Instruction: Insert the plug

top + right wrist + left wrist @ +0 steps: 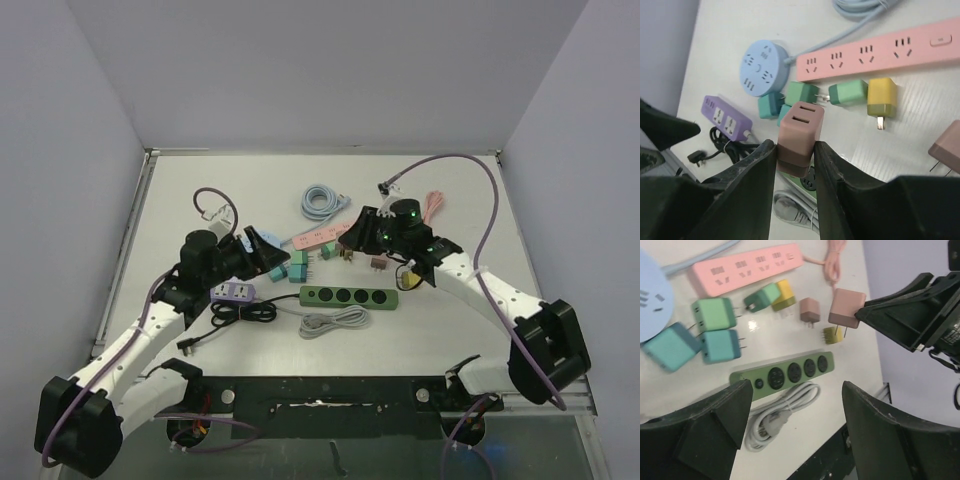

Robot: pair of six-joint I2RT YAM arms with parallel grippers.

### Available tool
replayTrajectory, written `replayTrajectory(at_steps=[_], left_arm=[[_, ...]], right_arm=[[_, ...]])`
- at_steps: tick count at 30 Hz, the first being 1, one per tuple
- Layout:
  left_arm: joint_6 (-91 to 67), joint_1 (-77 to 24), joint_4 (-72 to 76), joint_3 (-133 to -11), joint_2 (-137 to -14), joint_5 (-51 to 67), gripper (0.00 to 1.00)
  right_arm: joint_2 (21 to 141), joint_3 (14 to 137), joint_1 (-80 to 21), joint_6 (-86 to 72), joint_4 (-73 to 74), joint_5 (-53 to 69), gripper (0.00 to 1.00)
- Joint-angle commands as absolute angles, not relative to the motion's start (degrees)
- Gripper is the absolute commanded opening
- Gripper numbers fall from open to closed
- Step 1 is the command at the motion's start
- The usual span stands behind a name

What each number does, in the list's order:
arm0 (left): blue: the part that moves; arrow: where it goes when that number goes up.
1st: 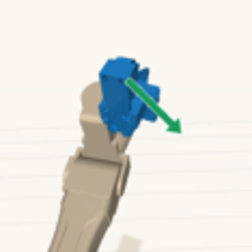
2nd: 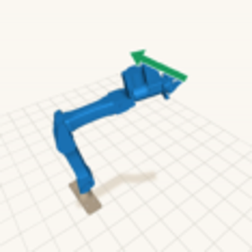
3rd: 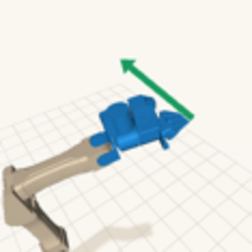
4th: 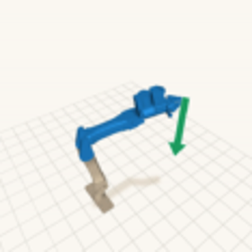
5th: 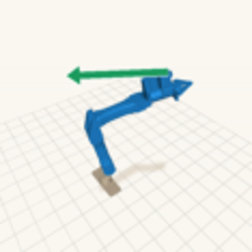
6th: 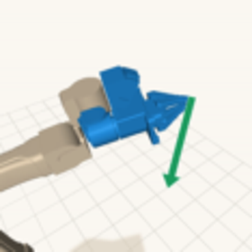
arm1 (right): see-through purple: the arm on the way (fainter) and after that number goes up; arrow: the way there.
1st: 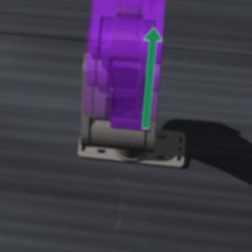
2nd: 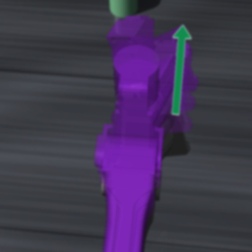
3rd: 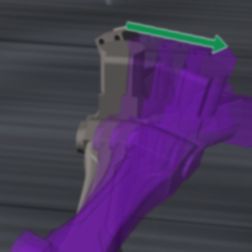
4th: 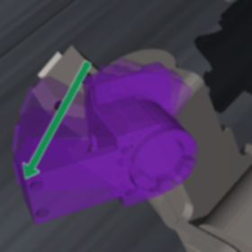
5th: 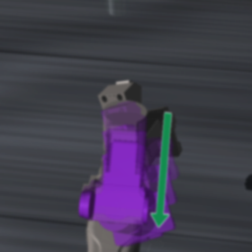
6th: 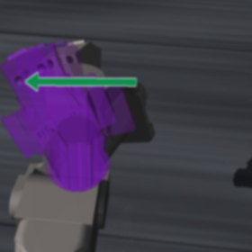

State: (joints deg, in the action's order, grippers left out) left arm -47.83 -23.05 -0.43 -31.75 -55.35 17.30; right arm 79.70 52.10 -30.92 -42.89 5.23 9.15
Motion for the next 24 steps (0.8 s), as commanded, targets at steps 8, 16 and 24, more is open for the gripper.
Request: replayTrajectory(at_steps=[8, 16, 24], left_arm=[[-60.01, -26.08, 28.84, -35.76, -62.03, 40.13, 0.72], [-69.71, -30.15, 46.76, -32.95, -65.44, 37.53, 0.63], [-69.96, -30.51, 49.22, -32.15, -65.41, 37.49, 0.42]], right_arm=[[67.62, 49.42, -29.39, -37.26, -11.53, 35.78, 0.28], [67.25, 47.78, -31.63, -47.66, -24.65, 40.26, 0.28], [68.55, 48.1, -33.04, -49.64, -28.18, 42.31, 0.27]])
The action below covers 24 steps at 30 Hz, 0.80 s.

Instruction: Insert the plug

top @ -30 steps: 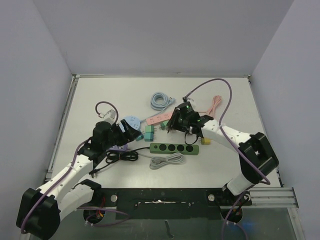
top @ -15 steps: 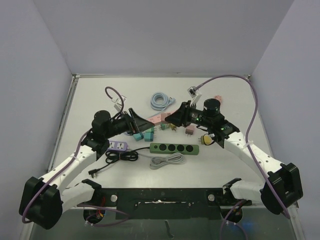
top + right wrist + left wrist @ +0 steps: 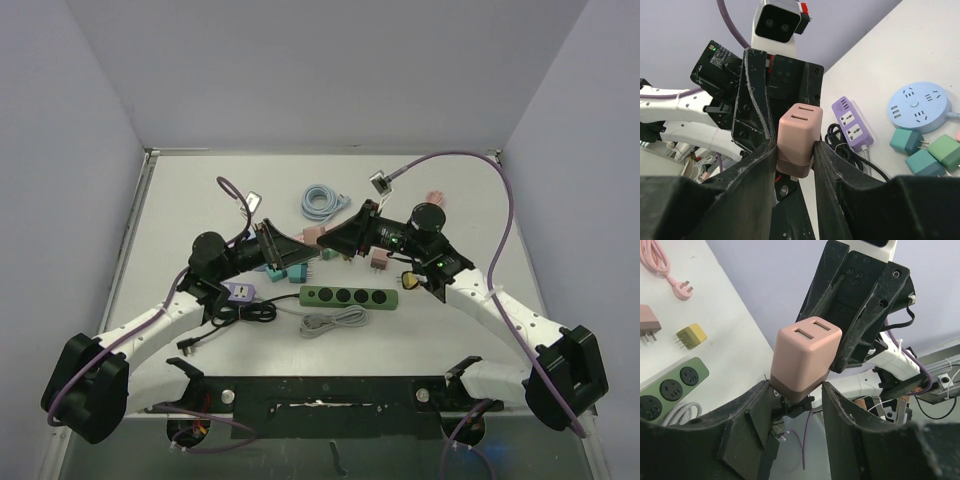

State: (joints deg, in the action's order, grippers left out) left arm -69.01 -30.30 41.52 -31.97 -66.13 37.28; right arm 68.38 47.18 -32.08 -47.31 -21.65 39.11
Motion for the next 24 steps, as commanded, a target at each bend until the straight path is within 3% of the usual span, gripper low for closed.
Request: replayTrajectory(at_steps=[1, 5, 8, 10, 12, 13, 14, 18, 24], left_arm=[[-70.04, -30.5, 49.55, -32.11, -65.39, 37.39, 0.43], [-70.78, -30.37, 51.67, -31.91, -65.12, 36.84, 0.48], [-71.69, -30.04, 53.88, -31.54, -65.03, 36.61, 0.45], [-72.28, -29.77, 55.84, -31.05, -65.06, 36.83, 0.32], [-71.95, -29.47, 56.28, -30.86, -65.02, 37.29, 0.12], [-71.19, -29.33, 56.14, -30.93, -64.93, 37.77, 0.03], [-70.08, -29.09, 55.52, -30.88, -64.81, 38.33, 0.0], [-57.72, -28.48, 44.5, -31.81, -61.86, 38.85, 0.0], [-29.19, -28.56, 20.98, -37.38, -58.78, 40.67, 0.0]], right_arm=[[68.6, 48.09, -33.05, -49.78, -28.27, 42.62, 0.27], [68.69, 48.0, -33.13, -50.49, -29.01, 43.76, 0.27], [68.72, 47.82, -33.13, -51.03, -29.85, 44.59, 0.27], [68.73, 47.83, -33.18, -51.23, -29.88, 44.84, 0.27], [68.53, 47.97, -33.15, -51.05, -29.12, 44.73, 0.3], [68.31, 48.34, -33.09, -50.69, -27.8, 44.44, 0.34], [68.11, 48.98, -32.99, -49.69, -25.23, 43.63, 0.42], [66.65, 53.91, -32.37, -38.3, -7.87, 36.32, 0.68], [68.79, 64.71, -32.46, -16.63, 13.92, 38.97, 0.72]])
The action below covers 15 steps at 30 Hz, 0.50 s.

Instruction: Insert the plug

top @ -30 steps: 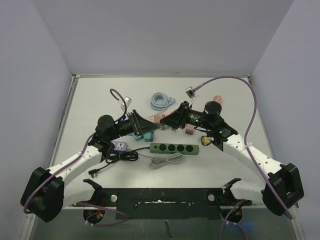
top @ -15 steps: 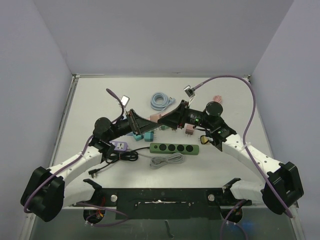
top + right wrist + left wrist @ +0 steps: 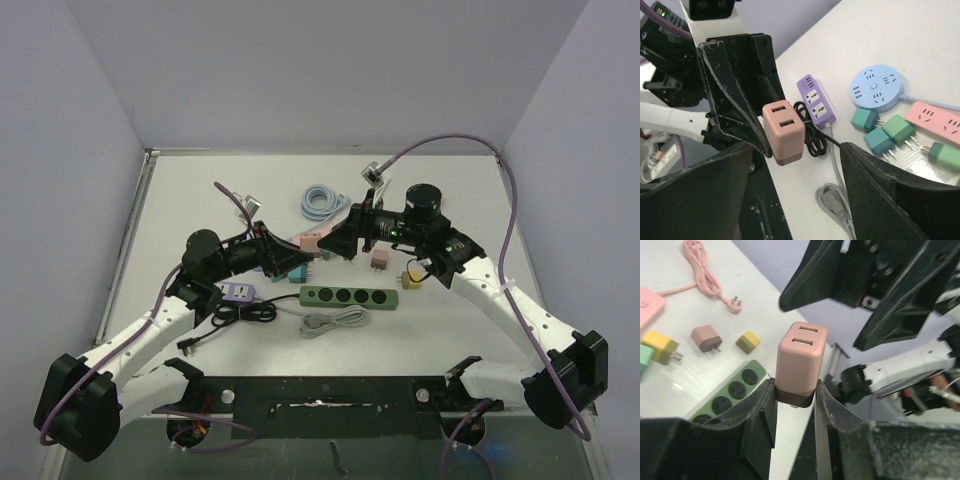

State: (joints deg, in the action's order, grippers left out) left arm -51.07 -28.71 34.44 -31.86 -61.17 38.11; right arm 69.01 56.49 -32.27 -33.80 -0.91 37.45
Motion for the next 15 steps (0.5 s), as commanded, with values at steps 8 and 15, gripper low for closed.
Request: replayTrajectory(at_steps=[8, 15], left_arm=[[-18.28, -28.71, 15.63, -43.73, -61.18, 49.88, 0.0], [-11.85, -28.61, 11.64, -45.55, -61.02, 53.8, 0.0]], right_arm=[[76.88, 77.58, -36.39, 1.96, 29.53, 42.05, 0.71], [81.21, 81.85, -37.17, 10.04, 34.9, 45.86, 0.53]])
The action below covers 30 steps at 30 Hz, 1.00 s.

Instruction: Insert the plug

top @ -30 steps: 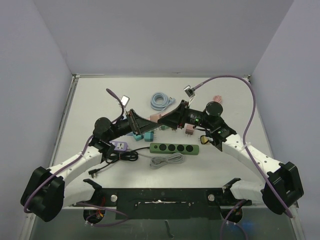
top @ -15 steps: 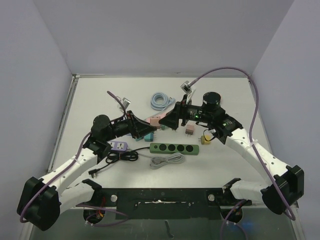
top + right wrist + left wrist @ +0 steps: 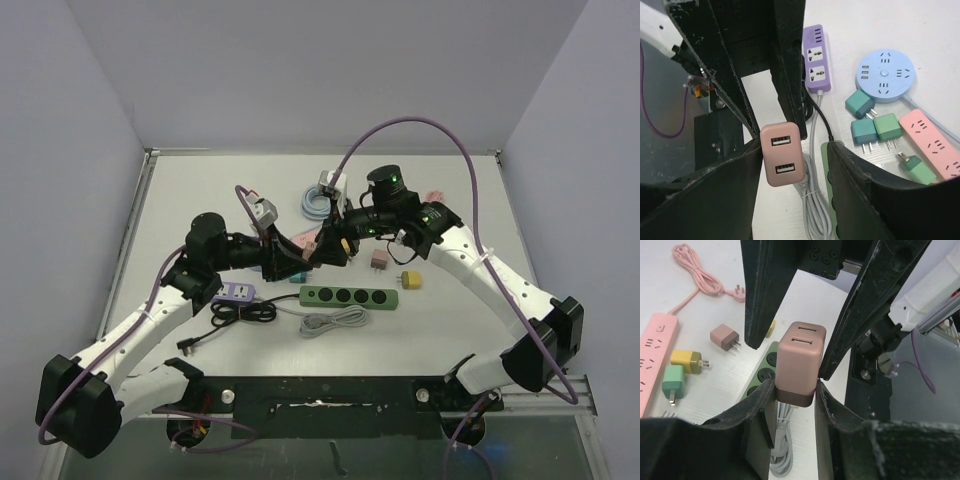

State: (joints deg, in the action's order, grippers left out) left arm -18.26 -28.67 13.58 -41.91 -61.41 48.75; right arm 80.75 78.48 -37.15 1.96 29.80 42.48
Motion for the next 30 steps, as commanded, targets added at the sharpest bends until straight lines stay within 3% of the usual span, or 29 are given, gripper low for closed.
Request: replayTrajectory(at_steps=[1, 11, 12, 16, 18, 21, 30], left_arm=[[-11.15, -28.65, 11.08, -45.72, -61.04, 54.11, 0.0], [-10.41, -28.56, 10.31, -45.61, -60.94, 54.58, 0.0], [-10.85, -28.56, 9.56, -45.79, -60.87, 53.17, 0.05], [-11.73, -28.48, 5.0, -45.71, -58.92, 46.76, 0.46], [-13.04, -28.39, 4.08, -44.82, -57.15, 42.83, 0.55], [-15.48, -27.93, 2.02, -42.55, -52.83, 33.87, 0.61], [-25.61, -25.93, -3.55, -34.15, -37.94, 10.81, 0.63]], right_arm=[[81.49, 82.12, -37.22, 11.59, 35.66, 47.32, 0.49], [83.0, 83.2, -37.35, 21.33, 39.03, 53.24, 0.21], [83.38, 83.57, -37.35, 22.13, 39.46, 52.77, 0.17], [84.18, 84.12, -36.79, 23.62, 38.73, 48.14, 0.0], [84.18, 83.71, -36.23, 23.19, 37.86, 46.16, 0.0], [83.54, 81.65, -35.0, 22.36, 36.29, 42.74, 0.0], [83.21, 68.58, -37.02, 24.94, 31.41, 34.91, 0.0]])
